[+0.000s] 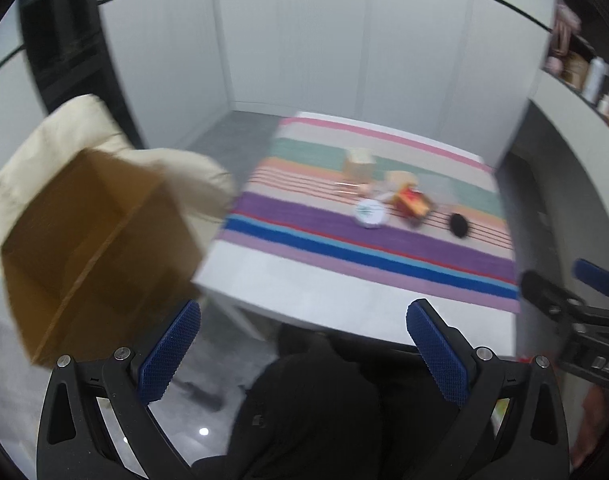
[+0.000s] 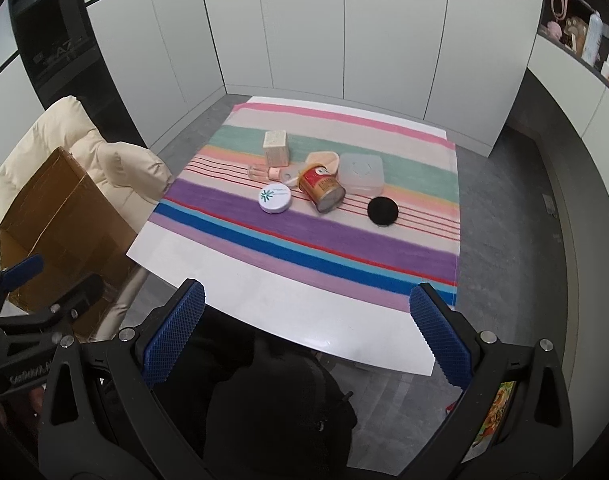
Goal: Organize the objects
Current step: 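Grasp the white compact with the left tool while the right tool grasps the black sponge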
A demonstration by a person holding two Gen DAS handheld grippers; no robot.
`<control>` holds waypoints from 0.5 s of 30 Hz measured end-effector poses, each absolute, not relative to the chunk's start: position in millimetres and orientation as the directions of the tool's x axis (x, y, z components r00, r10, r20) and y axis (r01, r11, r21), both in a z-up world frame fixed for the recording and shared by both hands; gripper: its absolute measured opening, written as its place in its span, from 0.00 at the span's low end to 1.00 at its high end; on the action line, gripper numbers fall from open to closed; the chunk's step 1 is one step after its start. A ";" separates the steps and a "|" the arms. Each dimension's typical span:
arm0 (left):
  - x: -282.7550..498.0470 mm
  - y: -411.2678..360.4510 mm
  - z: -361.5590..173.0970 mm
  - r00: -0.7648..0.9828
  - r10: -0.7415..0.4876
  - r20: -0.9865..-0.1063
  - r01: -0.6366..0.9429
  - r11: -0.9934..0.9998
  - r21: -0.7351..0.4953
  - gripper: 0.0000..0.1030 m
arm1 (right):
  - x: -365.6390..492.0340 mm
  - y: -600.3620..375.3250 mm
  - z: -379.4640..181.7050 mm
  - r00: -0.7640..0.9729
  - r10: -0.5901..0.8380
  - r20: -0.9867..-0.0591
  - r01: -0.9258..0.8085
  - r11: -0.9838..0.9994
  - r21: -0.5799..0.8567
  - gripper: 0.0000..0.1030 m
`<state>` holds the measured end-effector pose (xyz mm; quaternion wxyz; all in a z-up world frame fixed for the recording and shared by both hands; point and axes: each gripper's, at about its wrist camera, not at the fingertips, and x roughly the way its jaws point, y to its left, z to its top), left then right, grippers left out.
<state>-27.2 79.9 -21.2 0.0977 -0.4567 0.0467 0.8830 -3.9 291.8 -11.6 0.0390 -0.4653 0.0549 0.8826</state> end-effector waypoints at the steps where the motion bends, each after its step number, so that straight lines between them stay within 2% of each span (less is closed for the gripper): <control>1: -27.2 85.6 -21.9 -0.566 0.135 -0.813 -0.223 -0.975 -0.006 1.00 | -2.9 295.4 -13.1 -0.564 0.013 -0.825 -0.123 -0.990 0.068 1.00; 9: -45.6 114.5 -31.1 -0.543 0.142 -0.828 -0.237 -0.971 -0.011 1.00 | -6.9 331.1 -31.2 -0.544 0.008 -0.839 -0.184 -0.977 0.110 1.00; 15: -75.2 137.6 -42.1 -0.531 0.163 -0.832 -0.273 -0.962 -0.015 1.00 | -32.4 353.6 -54.2 -0.515 0.053 -0.856 -0.216 -0.974 0.069 1.00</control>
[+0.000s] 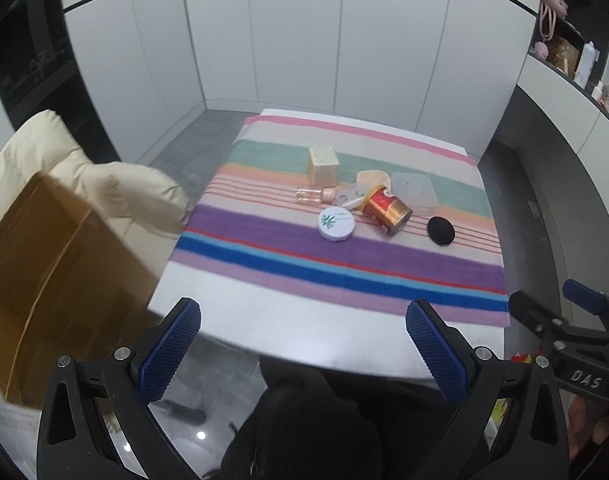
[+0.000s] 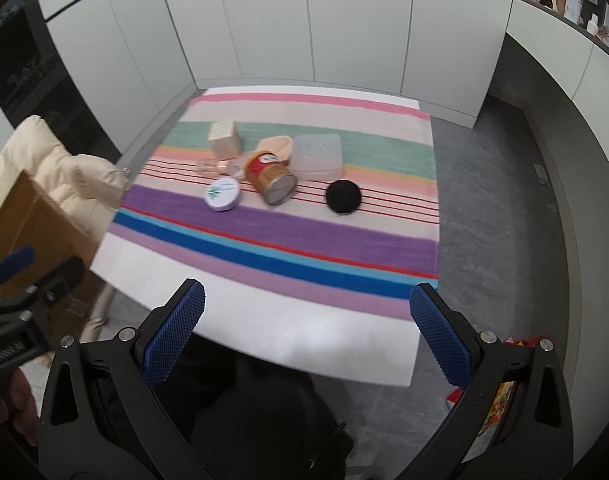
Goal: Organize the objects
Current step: 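Grasp the white compact with the left tool while the right tool grasps the black sponge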
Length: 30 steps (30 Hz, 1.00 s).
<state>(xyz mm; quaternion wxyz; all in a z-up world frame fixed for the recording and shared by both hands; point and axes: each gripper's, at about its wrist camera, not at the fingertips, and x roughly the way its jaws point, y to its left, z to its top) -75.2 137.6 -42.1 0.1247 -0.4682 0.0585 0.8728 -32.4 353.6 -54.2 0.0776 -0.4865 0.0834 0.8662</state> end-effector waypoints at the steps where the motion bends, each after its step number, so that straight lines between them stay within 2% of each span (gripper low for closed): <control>1: -79.0 140.7 -44.7 -0.531 0.167 -0.831 -0.279 -0.960 -0.015 1.00 | -37.8 356.7 -59.2 -0.507 0.067 -0.859 -0.225 -0.973 0.057 1.00; 18: -164.5 188.0 -111.3 -0.447 0.179 -0.876 -0.324 -0.946 -0.028 1.00 | -112.2 379.5 -125.9 -0.436 0.115 -0.893 -0.246 -0.969 -0.005 1.00; 27: -202.3 200.9 -161.3 -0.373 0.164 -0.913 -0.350 -0.936 -0.025 0.94 | -148.0 393.1 -167.7 -0.387 0.123 -0.914 -0.256 -0.966 -0.022 0.99; 30: -211.9 203.9 -173.0 -0.360 0.161 -0.919 -0.349 -0.937 -0.028 0.93 | -157.1 399.5 -180.3 -0.364 0.124 -0.923 -0.266 -0.964 -0.024 0.94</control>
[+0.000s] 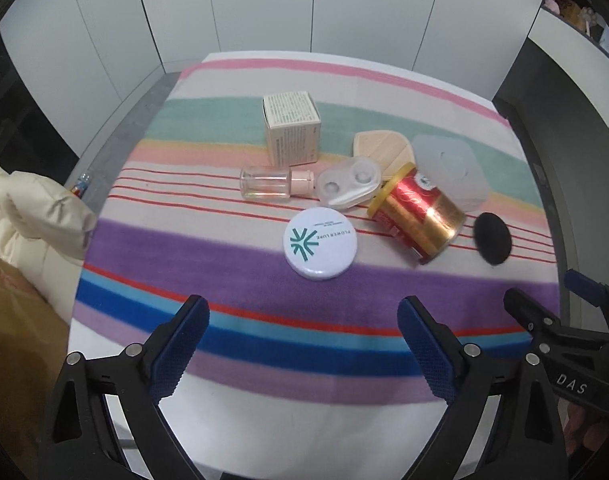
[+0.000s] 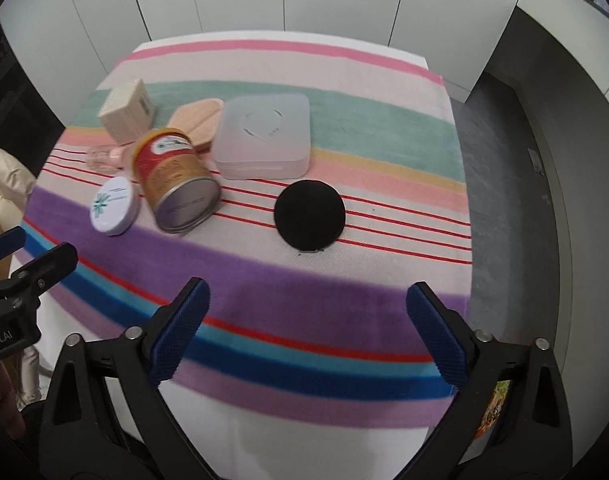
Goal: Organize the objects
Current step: 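Grasp the white compact with the left tool while the right tool grasps the black sponge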
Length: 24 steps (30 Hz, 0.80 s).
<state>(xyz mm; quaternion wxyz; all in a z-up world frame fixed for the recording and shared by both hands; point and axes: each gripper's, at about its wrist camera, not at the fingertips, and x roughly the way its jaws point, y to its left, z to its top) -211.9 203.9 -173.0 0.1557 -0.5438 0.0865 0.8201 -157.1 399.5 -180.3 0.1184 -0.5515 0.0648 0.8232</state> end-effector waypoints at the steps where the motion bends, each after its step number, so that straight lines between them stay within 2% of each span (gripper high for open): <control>1: -214.8 205.4 -176.0 -0.354 0.161 -0.921 -0.352 -0.935 -0.029 0.93 | -159.9 401.8 -184.2 -0.354 0.122 -0.927 -0.270 -0.962 -0.023 0.94; 4: -224.5 210.6 -185.4 -0.342 0.163 -0.926 -0.367 -0.930 -0.028 0.91 | -166.0 407.3 -193.9 -0.336 0.126 -0.933 -0.272 -0.962 -0.031 0.94; 6: -231.0 212.8 -192.6 -0.323 0.166 -0.932 -0.369 -0.929 -0.038 0.86 | -170.0 410.3 -199.1 -0.328 0.129 -0.936 -0.271 -0.962 -0.038 0.93; 13: -250.3 222.7 -217.3 -0.266 0.170 -0.949 -0.372 -0.926 -0.062 0.78 | -187.4 420.0 -216.5 -0.307 0.105 -0.946 -0.271 -0.962 -0.019 0.89; 17: -253.5 229.2 -227.4 -0.261 0.153 -0.953 -0.382 -0.923 -0.043 0.73 | -199.4 418.6 -226.3 -0.305 0.082 -0.949 -0.268 -0.964 0.003 0.83; 19: -253.3 231.2 -227.1 -0.279 0.149 -0.948 -0.388 -0.921 -0.031 0.67 | -202.7 416.7 -225.6 -0.318 0.092 -0.944 -0.280 -0.960 0.001 0.82; 21: -253.8 234.4 -226.5 -0.292 0.142 -0.946 -0.399 -0.917 -0.014 0.58 | -205.3 415.0 -224.2 -0.321 0.102 -0.942 -0.285 -0.959 -0.006 0.72; 22: -254.4 235.7 -225.7 -0.297 0.139 -0.945 -0.408 -0.913 -0.006 0.57 | -206.4 413.5 -222.6 -0.325 0.100 -0.940 -0.279 -0.960 -0.006 0.68; 24: -255.3 237.5 -225.3 -0.289 0.132 -0.948 -0.415 -0.910 0.000 0.56 | -208.3 409.7 -219.5 -0.325 0.100 -0.940 -0.269 -0.963 -0.009 0.51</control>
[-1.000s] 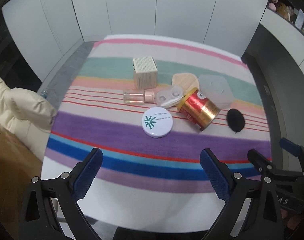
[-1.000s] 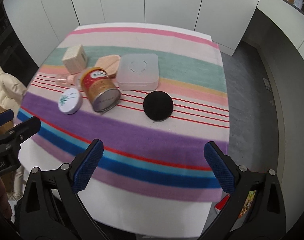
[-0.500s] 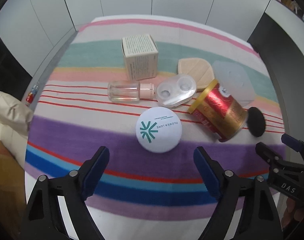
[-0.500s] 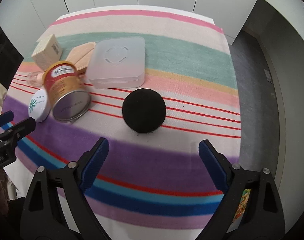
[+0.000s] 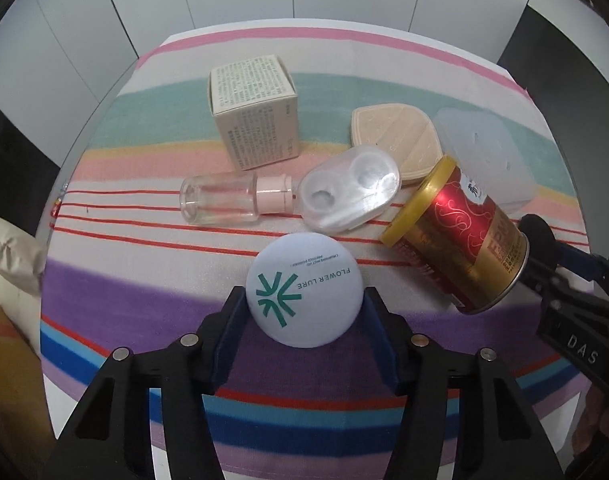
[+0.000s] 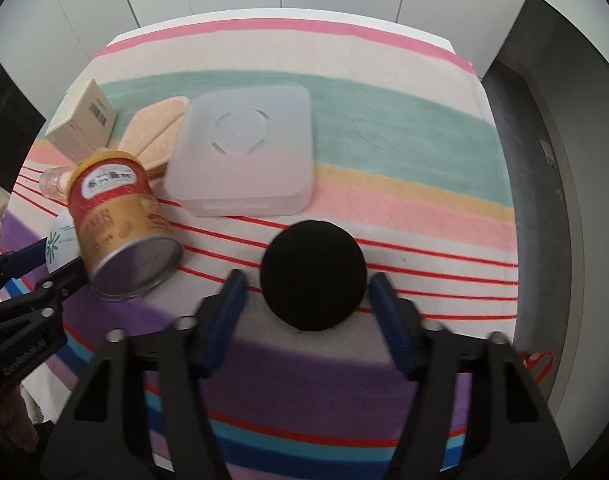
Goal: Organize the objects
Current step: 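Grasp the white compact with the left tool while the right tool grasps the black sponge, then carry both items to the cardboard box and release them inside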
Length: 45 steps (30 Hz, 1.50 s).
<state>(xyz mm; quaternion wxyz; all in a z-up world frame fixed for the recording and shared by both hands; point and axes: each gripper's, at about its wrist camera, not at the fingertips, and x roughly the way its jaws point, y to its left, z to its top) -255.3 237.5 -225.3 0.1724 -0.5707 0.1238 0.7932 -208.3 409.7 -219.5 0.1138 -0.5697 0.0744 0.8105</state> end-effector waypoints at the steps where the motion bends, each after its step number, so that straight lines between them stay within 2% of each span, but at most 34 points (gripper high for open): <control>1: -255.4 236.9 -224.9 -0.282 0.136 -0.950 -0.413 -0.911 -0.008 0.56 | -208.2 409.1 -218.6 -0.323 0.102 -0.941 -0.272 -0.962 -0.010 0.50; 9: -244.4 226.3 -205.5 -0.286 0.153 -0.946 -0.385 -0.923 -0.033 0.56 | -201.4 415.5 -208.5 -0.312 0.086 -0.946 -0.306 -0.952 0.014 0.49; 21: -218.5 195.2 -145.1 -0.356 0.162 -0.920 -0.316 -0.948 -0.044 0.56 | -174.4 404.5 -137.2 -0.398 0.081 -0.914 -0.297 -0.954 0.044 0.48; 30: -189.1 147.4 -87.4 -0.430 0.195 -0.882 -0.249 -0.964 -0.092 0.56 | -156.3 368.6 -78.5 -0.473 0.049 -0.879 -0.196 -0.979 0.051 0.48; 45: -169.4 76.7 -53.1 -0.526 0.177 -0.832 -0.172 -0.980 -0.100 0.56 | -152.5 281.2 -33.4 -0.564 -0.025 -0.826 -0.007 -0.999 0.035 0.48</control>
